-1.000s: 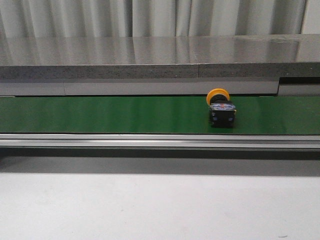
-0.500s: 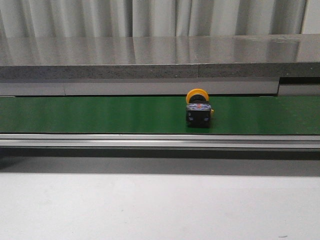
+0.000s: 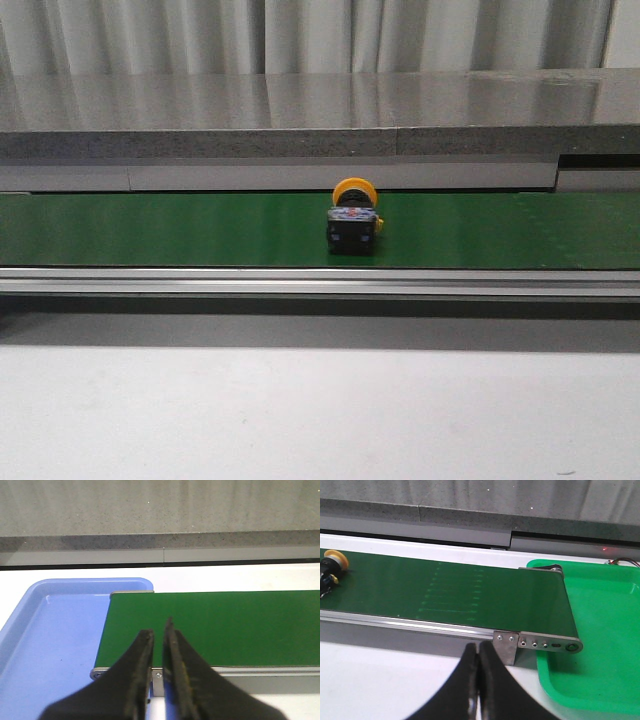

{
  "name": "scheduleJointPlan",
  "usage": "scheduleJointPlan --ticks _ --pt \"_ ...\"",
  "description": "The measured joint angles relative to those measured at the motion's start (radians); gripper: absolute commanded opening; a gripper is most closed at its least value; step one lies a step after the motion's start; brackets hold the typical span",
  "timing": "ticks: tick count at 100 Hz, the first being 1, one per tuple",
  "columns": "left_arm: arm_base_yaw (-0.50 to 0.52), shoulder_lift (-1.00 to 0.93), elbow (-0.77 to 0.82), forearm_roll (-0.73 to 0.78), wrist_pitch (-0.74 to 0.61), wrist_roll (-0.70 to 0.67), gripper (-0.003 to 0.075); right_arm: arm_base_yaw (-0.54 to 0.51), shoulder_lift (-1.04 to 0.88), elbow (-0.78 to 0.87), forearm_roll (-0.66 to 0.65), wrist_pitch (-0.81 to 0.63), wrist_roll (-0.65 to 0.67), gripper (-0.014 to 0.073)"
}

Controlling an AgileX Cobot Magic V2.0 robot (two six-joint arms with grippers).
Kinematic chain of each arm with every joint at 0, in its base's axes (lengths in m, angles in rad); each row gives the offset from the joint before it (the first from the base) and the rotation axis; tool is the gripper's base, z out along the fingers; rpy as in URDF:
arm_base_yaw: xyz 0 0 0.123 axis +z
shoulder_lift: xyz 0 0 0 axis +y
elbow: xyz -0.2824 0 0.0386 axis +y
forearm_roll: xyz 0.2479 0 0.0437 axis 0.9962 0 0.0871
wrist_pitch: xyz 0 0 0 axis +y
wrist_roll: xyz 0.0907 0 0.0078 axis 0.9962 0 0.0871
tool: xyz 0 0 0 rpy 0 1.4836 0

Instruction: Move button from right to left

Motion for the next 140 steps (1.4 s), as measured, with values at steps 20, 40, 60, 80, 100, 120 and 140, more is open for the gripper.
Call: scheduleJointPlan --ticks 20,40,60,80,100,120,140 --pt "0.000 0.134 -0.098 -0.002 0.024 0.016 0.0600 0.000 0.000 0.000 0.000 0.000 0.000 -0.0068" --pt "0.000 0.288 -0.219 -0.003 0.102 0.018 0.0599 0.000 0.000 0.000 0.000 0.000 0.002 -0.0068" --pt "-0.016 0.461 -0.358 -0.083 0.187 0.018 0.0599 0.000 0.000 0.000 0.000 0.000 0.002 -0.0068" --pt "-0.131 0.646 -0.472 -0.096 0.210 0.018 0.0598 0.000 0.000 0.002 0.000 0.000 0.002 -0.0068" --pt "-0.246 0.801 -0.551 -0.096 0.214 0.000 0.0598 0.000 0.000 0.002 0.000 0.000 0.002 -0.0068" --pt "-0.348 0.937 -0.617 -0.094 0.232 -0.081 0.0596 0.000 0.000 0.002 0.000 0.000 0.002 -0.0068" --pt "-0.418 1.041 -0.672 -0.010 0.260 -0.230 0.0587 0.000 0.000 0.002 0.000 0.000 0.002 -0.0068"
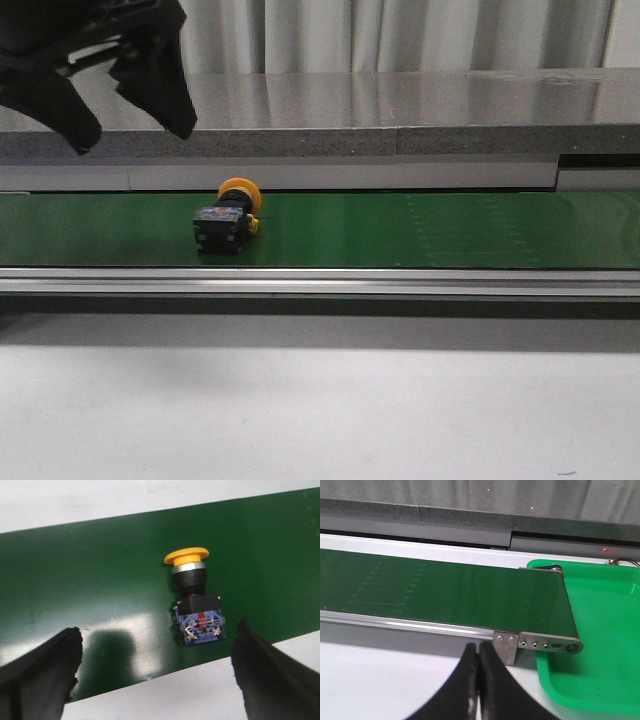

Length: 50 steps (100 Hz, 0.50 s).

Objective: Move button from right to left
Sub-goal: 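Lower the left gripper over the button and grasp it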

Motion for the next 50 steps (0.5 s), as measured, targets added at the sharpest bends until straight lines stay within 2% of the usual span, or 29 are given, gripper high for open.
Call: scheduleJointPlan --ticks 26,50 --pt "-0.029 0.103 -0.085 0.109 0.095 -0.160 0.0585 0.000 0.000 0.000 0.000 0.000 0.000 -0.0068" --pt "-0.029 0.169 -0.129 0.139 0.139 -0.190 0.0585 0.000 0.000 0.000 0.000 0.000 0.000 -0.0068"
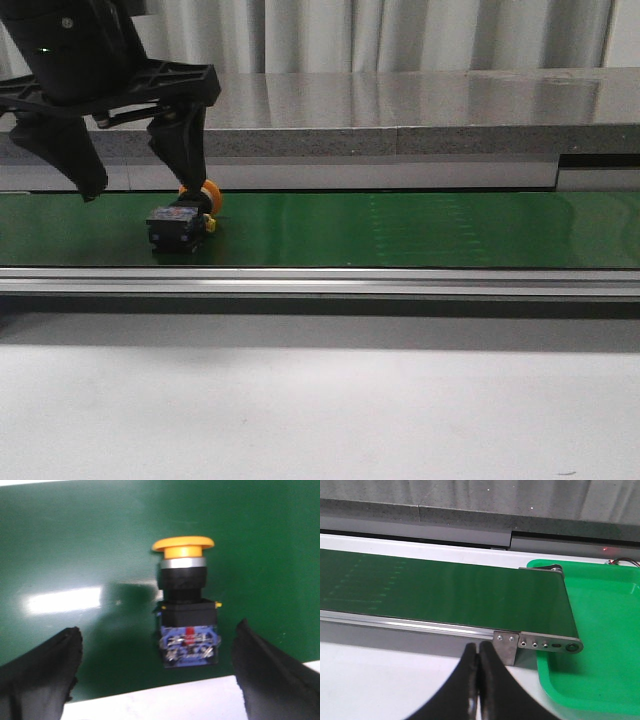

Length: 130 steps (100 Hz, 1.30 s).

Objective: Move button from right to left
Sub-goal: 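Lower the left gripper over the button and grasp it, then lift the button with the left gripper and carry it over the blue tray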

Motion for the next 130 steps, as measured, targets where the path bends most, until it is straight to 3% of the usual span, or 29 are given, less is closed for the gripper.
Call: scheduleJointPlan --ticks 42,49,66,77,110,130 --pt "0.034 0.080 -0.008 0.044 0.000 0.000 0.0513 0.000 0.000 0.000 0.000 0.000 0.000 -0.0068" --pt "0.043 0.084 -0.009 0.044 0.000 -0.002 0.0457 0.000 0.000 0.000 0.000 0.000 0.000 -0.0068" --pt "0.049 0.088 -0.009 0.046 0.009 -0.002 0.0203 0.000 0.000 0.000 0.000 0.000 0.000 -0.0068" --pt "0.049 0.088 -0.010 0.048 0.017 -0.002 0.0109 0.000 0.000 0.000 0.000 0.000 0.000 -0.0068" --pt "0.060 0.060 -0.010 0.048 0.058 -0.002 0.0097 0.000 0.000 0.000 0.000 0.000 0.000 -0.0068" --pt "0.140 -0.008 -0.010 0.046 0.080 0.040 0.0097 0.000 0.000 0.000 0.000 0.000 0.000 -0.0068"
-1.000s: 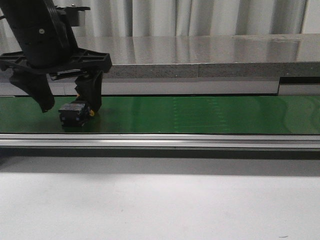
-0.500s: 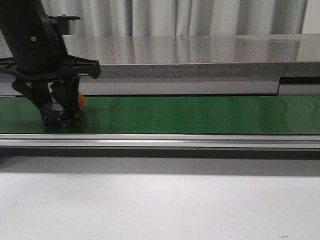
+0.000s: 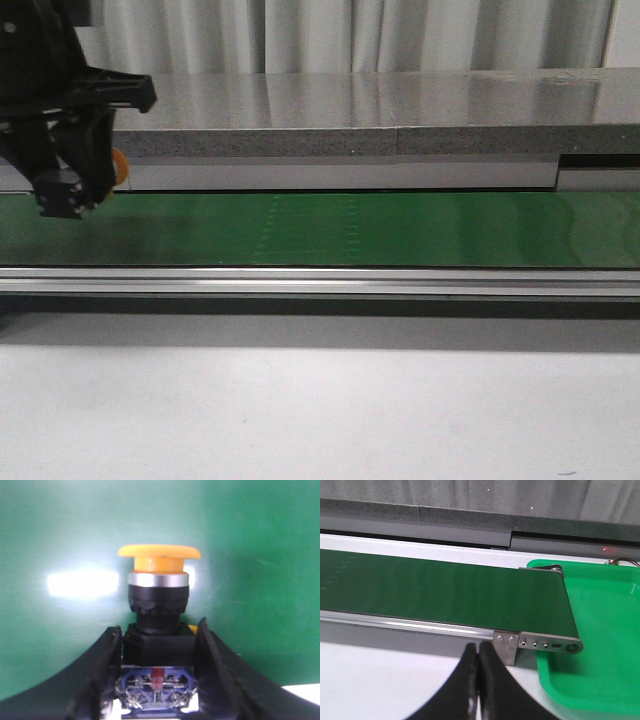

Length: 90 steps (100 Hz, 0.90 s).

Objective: Move button from right to left
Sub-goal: 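Lift the button with the left gripper and carry it over the blue tray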

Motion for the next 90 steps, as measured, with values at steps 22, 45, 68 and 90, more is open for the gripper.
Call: scheduleJointPlan --ticks 22,45,68,90 --pt "0.159 -0.027 0.000 0.002 0.054 0.090 0.0097 0.000 0.000 0.000 0.000 0.000 0.000 -0.0068" --pt "0.326 -0.027 0.000 -0.002 0.069 0.227 0.0097 0.000 0.000 0.000 0.000 0.000 0.000 -0.0068" --pt "0.448 -0.027 0.000 -0.002 0.074 0.335 0.0097 0.000 0.000 0.000 0.000 0.000 0.000 -0.0068" --pt "0.531 -0.022 0.000 -0.006 0.046 0.390 0.0107 0.000 0.000 0.000 0.000 0.000 0.000 -0.0068"
